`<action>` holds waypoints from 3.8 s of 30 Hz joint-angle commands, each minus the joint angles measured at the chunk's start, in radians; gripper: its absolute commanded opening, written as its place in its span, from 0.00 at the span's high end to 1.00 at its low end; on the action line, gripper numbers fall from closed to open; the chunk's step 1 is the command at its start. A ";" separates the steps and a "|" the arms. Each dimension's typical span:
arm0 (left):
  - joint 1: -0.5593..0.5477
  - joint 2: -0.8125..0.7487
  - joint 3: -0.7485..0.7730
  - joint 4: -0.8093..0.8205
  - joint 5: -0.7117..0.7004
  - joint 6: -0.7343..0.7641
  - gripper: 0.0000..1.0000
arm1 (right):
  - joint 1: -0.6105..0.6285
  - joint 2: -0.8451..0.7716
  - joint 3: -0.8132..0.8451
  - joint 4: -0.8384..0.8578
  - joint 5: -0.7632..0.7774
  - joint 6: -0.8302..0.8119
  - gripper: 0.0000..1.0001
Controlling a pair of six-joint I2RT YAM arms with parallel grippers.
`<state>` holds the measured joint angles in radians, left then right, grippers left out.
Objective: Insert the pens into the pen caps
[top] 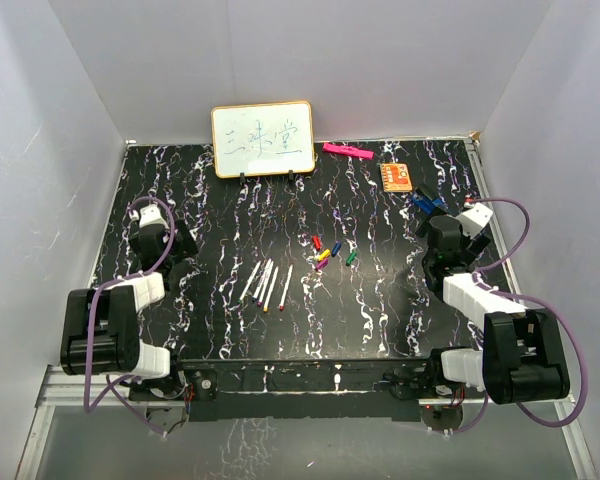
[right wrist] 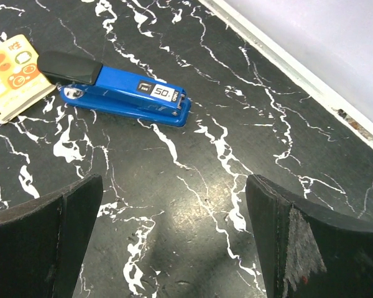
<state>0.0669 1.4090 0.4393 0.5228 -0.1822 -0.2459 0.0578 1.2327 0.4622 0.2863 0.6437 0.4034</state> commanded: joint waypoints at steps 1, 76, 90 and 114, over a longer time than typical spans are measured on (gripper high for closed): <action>-0.027 -0.069 0.012 0.008 0.112 -0.011 0.01 | -0.001 0.006 0.053 0.019 -0.060 0.024 0.02; -0.564 0.204 0.610 -1.194 0.149 -0.006 0.47 | -0.002 -0.195 0.084 0.015 -0.554 0.064 0.02; -0.574 0.255 0.630 -1.194 0.182 0.022 0.51 | -0.001 -0.163 0.104 -0.014 -0.550 0.069 0.02; -0.602 0.454 0.688 -1.198 0.200 0.075 0.58 | -0.001 -0.173 0.118 -0.043 -0.537 0.069 0.02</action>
<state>-0.5175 1.8027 1.1244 -0.6907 -0.0147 -0.1928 0.0578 1.0752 0.5186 0.2329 0.0952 0.4770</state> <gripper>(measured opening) 0.430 0.980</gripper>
